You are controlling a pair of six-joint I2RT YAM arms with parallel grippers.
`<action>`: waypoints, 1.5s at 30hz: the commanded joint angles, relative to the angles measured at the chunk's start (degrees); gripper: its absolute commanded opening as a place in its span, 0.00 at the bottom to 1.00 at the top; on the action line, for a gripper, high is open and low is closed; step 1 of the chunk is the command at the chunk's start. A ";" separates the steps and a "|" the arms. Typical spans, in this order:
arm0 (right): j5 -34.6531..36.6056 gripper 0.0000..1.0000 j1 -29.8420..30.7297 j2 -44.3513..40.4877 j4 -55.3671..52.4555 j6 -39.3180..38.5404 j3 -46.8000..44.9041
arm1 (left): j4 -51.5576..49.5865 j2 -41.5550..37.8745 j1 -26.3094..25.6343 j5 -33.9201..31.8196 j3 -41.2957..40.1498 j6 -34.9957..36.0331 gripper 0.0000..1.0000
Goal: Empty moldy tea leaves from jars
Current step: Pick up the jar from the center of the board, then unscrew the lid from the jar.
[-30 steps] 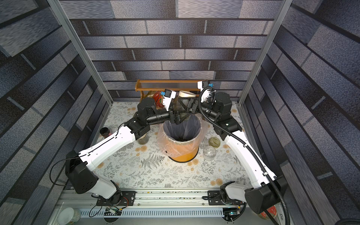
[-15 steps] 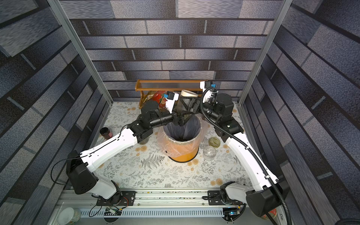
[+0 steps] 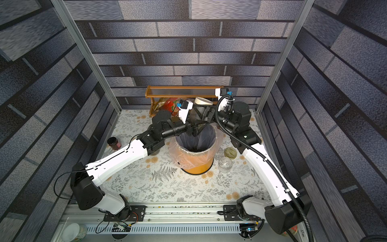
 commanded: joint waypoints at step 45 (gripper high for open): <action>10.90 1.00 0.51 7.07 -34.76 -0.71 23.37 | 7.13 -4.54 -1.22 -25.66 -5.65 40.44 0.31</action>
